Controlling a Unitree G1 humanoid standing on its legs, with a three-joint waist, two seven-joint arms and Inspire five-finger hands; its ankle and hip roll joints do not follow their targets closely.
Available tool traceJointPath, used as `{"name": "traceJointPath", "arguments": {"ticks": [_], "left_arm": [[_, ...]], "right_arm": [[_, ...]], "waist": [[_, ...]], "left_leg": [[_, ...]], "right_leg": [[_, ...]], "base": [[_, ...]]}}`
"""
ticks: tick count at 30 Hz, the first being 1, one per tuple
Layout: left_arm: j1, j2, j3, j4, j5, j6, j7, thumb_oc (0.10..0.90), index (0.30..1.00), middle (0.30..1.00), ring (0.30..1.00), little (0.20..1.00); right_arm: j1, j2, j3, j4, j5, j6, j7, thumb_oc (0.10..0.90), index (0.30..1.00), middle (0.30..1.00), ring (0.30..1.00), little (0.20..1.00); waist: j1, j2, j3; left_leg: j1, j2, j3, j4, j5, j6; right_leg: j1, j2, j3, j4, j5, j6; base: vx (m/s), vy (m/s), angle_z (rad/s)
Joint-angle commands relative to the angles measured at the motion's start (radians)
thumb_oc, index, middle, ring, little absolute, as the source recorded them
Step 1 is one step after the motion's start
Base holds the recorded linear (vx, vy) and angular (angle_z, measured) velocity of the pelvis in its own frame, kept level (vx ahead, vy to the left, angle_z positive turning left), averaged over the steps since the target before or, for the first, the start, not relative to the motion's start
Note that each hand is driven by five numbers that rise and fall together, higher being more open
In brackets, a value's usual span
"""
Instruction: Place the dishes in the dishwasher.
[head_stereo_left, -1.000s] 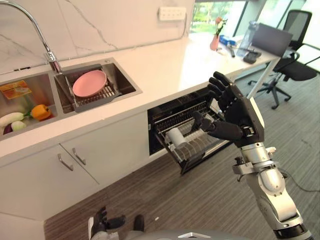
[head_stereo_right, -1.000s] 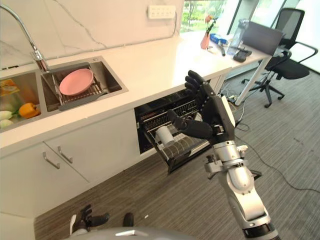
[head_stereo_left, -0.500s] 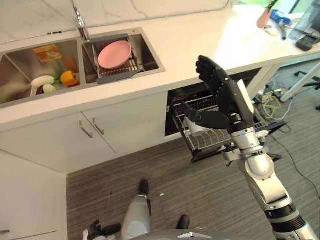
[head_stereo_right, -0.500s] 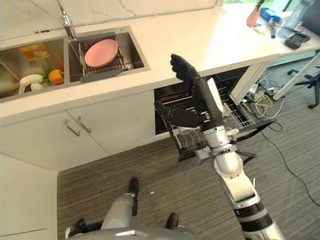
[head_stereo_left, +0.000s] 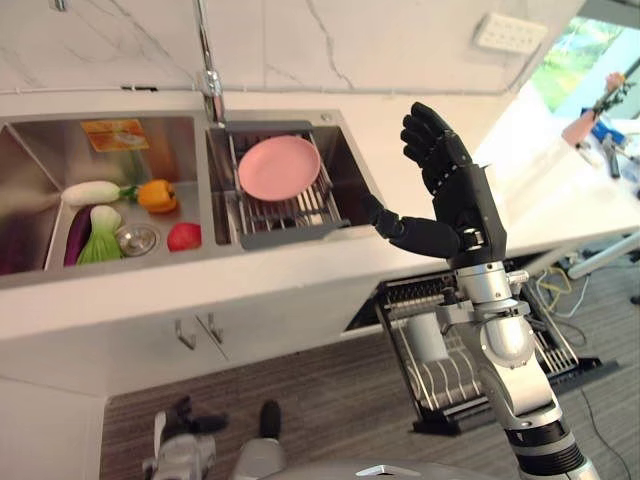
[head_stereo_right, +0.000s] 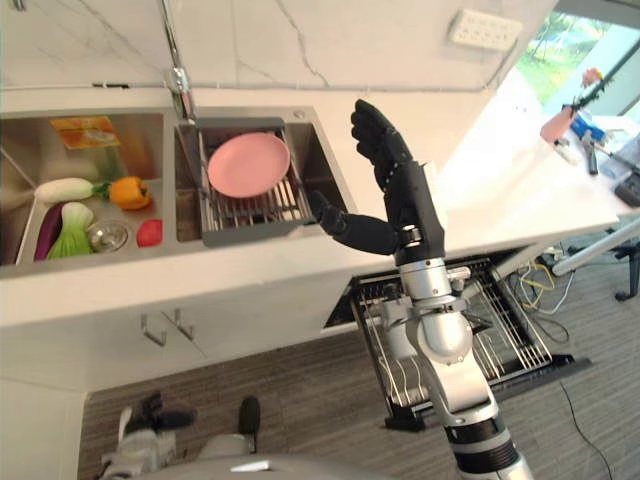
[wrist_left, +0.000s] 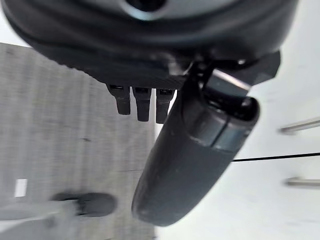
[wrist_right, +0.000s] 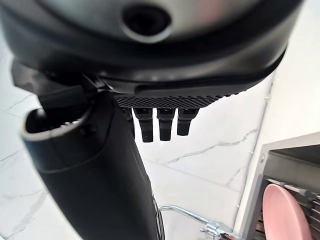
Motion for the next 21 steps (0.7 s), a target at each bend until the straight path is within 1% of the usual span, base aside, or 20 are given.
{"name": "traceJointPath", "arguments": {"ticks": [1, 3, 4, 5, 6, 7, 8, 9, 10, 11, 12, 13, 14, 15, 16, 18, 19, 20, 21], "left_arm": [[0.038, 0.009, -0.061, 0.026, -0.006, -0.015, 0.025, 0.8, 0.9, 0.9, 0.9, 0.9], [0.046, 0.003, -0.072, 0.014, -0.001, -0.018, 0.018, 0.8, 0.9, 0.9, 0.9, 0.9], [0.046, 0.003, -0.072, 0.014, -0.001, -0.018, 0.018, 0.8, 0.9, 0.9, 0.9, 0.9], [0.055, 0.001, -0.072, 0.015, -0.001, -0.022, 0.016, 0.8, 0.9, 0.9, 0.9, 0.9], [0.055, 0.001, -0.072, 0.014, -0.001, -0.022, 0.016, 0.8, 0.9, 0.9, 0.9, 0.9], [0.07, -0.006, -0.074, 0.024, 0.004, -0.025, 0.007, 0.8, 0.9, 0.9, 0.9, 0.9], [0.083, -0.014, -0.09, 0.035, 0.014, -0.031, 0.005, 0.8, 0.9, 0.9, 0.9, 0.9], [0.092, -0.023, -0.088, 0.04, 0.002, -0.035, -0.003, 0.8, 0.9, 0.9, 0.9, 0.9], [0.092, -0.023, -0.088, 0.04, 0.002, -0.035, -0.003, 0.8, 0.9, 0.9, 0.9, 0.9], [0.109, -0.038, -0.074, 0.043, -0.026, -0.04, -0.012, 0.8, 0.9, 0.9, 0.9, 0.9], [0.124, -0.054, -0.079, 0.034, -0.052, -0.049, -0.023, 0.8, 0.9, 0.9, 0.9, 0.9], [0.123, -0.058, -0.092, 0.032, -0.054, -0.05, -0.029, 0.8, 0.9, 0.9, 0.9, 0.9], [0.121, -0.061, -0.101, 0.032, -0.049, -0.05, -0.033, 0.8, 0.9, 0.9, 0.9, 0.9], [0.113, -0.064, -0.109, 0.033, -0.03, -0.048, -0.038, 0.8, 0.9, 0.9, 0.9, 0.9], [0.109, -0.067, -0.108, 0.034, -0.034, -0.048, -0.034, 0.8, 0.9, 0.9, 0.9, 0.9], [0.109, -0.067, -0.108, 0.034, -0.034, -0.049, -0.034, 0.8, 0.9, 0.9, 0.9, 0.9], [0.111, -0.071, -0.105, 0.031, -0.035, -0.048, -0.031, 0.8, 0.9, 0.9, 0.9, 0.9], [0.112, -0.071, -0.106, 0.03, -0.034, -0.048, -0.031, 0.8, 0.9, 0.9, 0.9, 0.9], [0.119, -0.074, -0.107, 0.03, -0.033, -0.048, -0.03, 0.8, 0.9, 0.9, 0.9, 0.9]], "right_arm": [[-0.056, -0.031, -0.079, -0.067, -0.003, -0.086, -0.01, 0.8, 0.9, 0.9, 0.9, 0.9], [-0.045, -0.036, -0.089, -0.063, -0.007, -0.09, -0.006, 0.8, 0.9, 0.9, 0.9, 0.9], [-0.045, -0.036, -0.089, -0.063, -0.007, -0.09, -0.006, 0.8, 0.9, 0.9, 0.9, 0.9], [-0.037, -0.046, -0.097, -0.064, -0.009, -0.093, -0.002, 0.8, 0.9, 0.9, 0.9, 0.9], [-0.037, -0.046, -0.097, -0.064, -0.009, -0.093, -0.002, 0.8, 0.9, 0.9, 0.9, 0.9], [-0.011, -0.057, -0.116, -0.07, -0.001, -0.106, 0.009, 0.8, 0.9, 0.9, 0.9, 0.9], [0.01, -0.063, -0.129, -0.087, 0.027, -0.131, 0.029, 0.8, 0.9, 0.9, 0.9, 0.9], [0.019, -0.062, -0.139, -0.089, 0.033, -0.146, 0.033, 0.8, 0.9, 0.9, 0.9, 0.9], [0.019, -0.062, -0.139, -0.089, 0.033, -0.146, 0.033, 0.8, 0.9, 0.9, 0.9, 0.9], [0.028, -0.062, -0.149, -0.094, 0.04, -0.157, 0.038, 0.8, 0.9, 0.9, 0.9, 0.9], [0.035, -0.065, -0.164, -0.098, 0.044, -0.176, 0.042, 0.8, 0.9, 0.9, 0.9, 0.9], [0.037, -0.074, -0.173, -0.099, 0.05, -0.186, 0.046, 0.8, 0.9, 0.9, 0.9, 0.9], [0.038, -0.076, -0.177, -0.1, 0.056, -0.194, 0.048, 0.8, 0.9, 0.9, 0.9, 0.9], [0.052, -0.082, -0.194, -0.108, 0.056, -0.202, 0.043, 0.8, 0.9, 0.9, 0.9, 0.9], [0.052, -0.088, -0.195, -0.108, 0.052, -0.203, 0.042, 0.8, 0.9, 0.9, 0.9, 0.9], [0.051, -0.088, -0.195, -0.108, 0.052, -0.203, 0.042, 0.8, 0.9, 0.9, 0.9, 0.9], [0.05, -0.104, -0.207, -0.094, 0.042, -0.201, 0.031, 0.8, 0.9, 0.9, 0.9, 0.9], [0.05, -0.104, -0.206, -0.094, 0.042, -0.202, 0.031, 0.8, 0.9, 0.9, 0.9, 0.9], [0.049, -0.107, -0.207, -0.094, 0.052, -0.199, 0.035, 0.8, 0.9, 0.9, 0.9, 0.9]], "waist": [[-0.008, 0.038, -0.011], [-0.019, 0.06, 0.004], [-0.019, 0.06, 0.004], [-0.024, 0.069, 0.011], [-0.023, 0.068, 0.01], [-0.038, 0.083, 0.017], [-0.063, 0.097, 0.025], [-0.073, 0.102, 0.029], [-0.073, 0.102, 0.029], [-0.082, 0.103, 0.037], [-0.096, 0.109, 0.05], [-0.112, 0.11, 0.052], [-0.122, 0.107, 0.05], [-0.124, 0.093, 0.042], [-0.122, 0.093, 0.045], [-0.123, 0.093, 0.046], [-0.113, 0.088, 0.021], [-0.114, 0.088, 0.025], [-0.108, 0.089, 0.017]], "left_leg": [[0.019, -0.018, -0.076, 0.003, -0.076, -0.052], [0.038, -0.025, -0.124, 0.003, -0.08, -0.035], [0.038, -0.025, -0.124, 0.003, -0.08, -0.035], [0.046, -0.025, -0.137, 0.003, -0.082, -0.03], [0.046, -0.025, -0.136, 0.003, -0.082, -0.03], [0.063, -0.032, -0.179, 0.003, -0.092, -0.025], [0.08, -0.034, -0.224, 0.003, -0.094, -0.027], [0.087, -0.035, -0.244, 0.003, -0.095, -0.028], [0.087, -0.035, -0.244, 0.003, -0.095, -0.028], [0.099, -0.041, -0.27, 0.003, -0.096, -0.031], [0.11, -0.046, -0.306, 0.003, -0.096, -0.04], [0.118, -0.053, -0.33, 0.003, -0.101, -0.045], [0.126, -0.063, -0.35, 0.003, -0.105, -0.05], [0.129, -0.085, -0.372, 0.003, -0.105, -0.06], [0.133, -0.085, -0.372, 0.003, -0.104, -0.066], [0.133, -0.085, -0.372, 0.003, -0.104, -0.066], [0.13, -0.087, -0.368, 0.003, -0.106, -0.079], [0.135, -0.087, -0.37, 0.003, -0.108, -0.079], [0.137, -0.086, -0.366, 0.003, -0.11, -0.082]], "right_leg": [[-0.018, 0.028, 0.075, 0.075, 0.005, 0.005], [-0.063, 0.068, 0.131, 0.196, 0.004, -0.012], [-0.063, 0.068, 0.131, 0.196, 0.004, -0.012], [-0.089, 0.086, 0.148, 0.238, 0.001, -0.02], [-0.089, 0.086, 0.148, 0.239, 0.001, -0.02], [-0.134, 0.136, 0.2, 0.286, -0.029, -0.033], [-0.199, 0.227, 0.239, 0.262, -0.091, -0.057], [-0.23, 0.252, 0.243, 0.246, -0.128, -0.069], [-0.23, 0.252, 0.243, 0.246, -0.128, -0.069], [-0.253, 0.261, 0.231, 0.224, -0.16, -0.079], [-0.274, 0.298, 0.231, 0.155, -0.194, -0.089], [-0.282, 0.328, 0.25, 0.115, -0.209, -0.095], [-0.28, 0.349, 0.268, 0.066, -0.213, -0.098], [-0.218, 0.349, 0.273, -0.047, -0.222, -0.113], [-0.207, 0.34, 0.261, -0.043, -0.221, -0.112], [-0.206, 0.34, 0.26, -0.042, -0.222, -0.111], [-0.155, 0.343, 0.272, -0.128, -0.229, -0.133], [-0.145, 0.343, 0.271, -0.137, -0.227, -0.134], [-0.122, 0.34, 0.262, -0.172, -0.223, -0.139]], "base": [[0.18, 0.177, 0.4], [0.14, 0.154, 0.44], [0.09, 0.092, 0.31], [0.04, 0.032, 0.38], [0.12, 0.084, 0.6], [0.19, 0.08, 0.47], [0.25, 0.078, 0.43], [0.17, 0.026, 0.21], [0.13, -0.021, 0.66], [0.14, -0.041, 0.77], [0.19, -0.056, 0.95], [0.18, -0.052, 0.89], [0.18, -0.057, 1.24], [0.14, -0.061, 1.56], [0.09, -0.048, 1.11], [0.04, -0.065, 0.96], [0.08, -0.112, 1.07], [0.11, -0.16, 0.67], [0.07, -0.084, 0.08]]}}
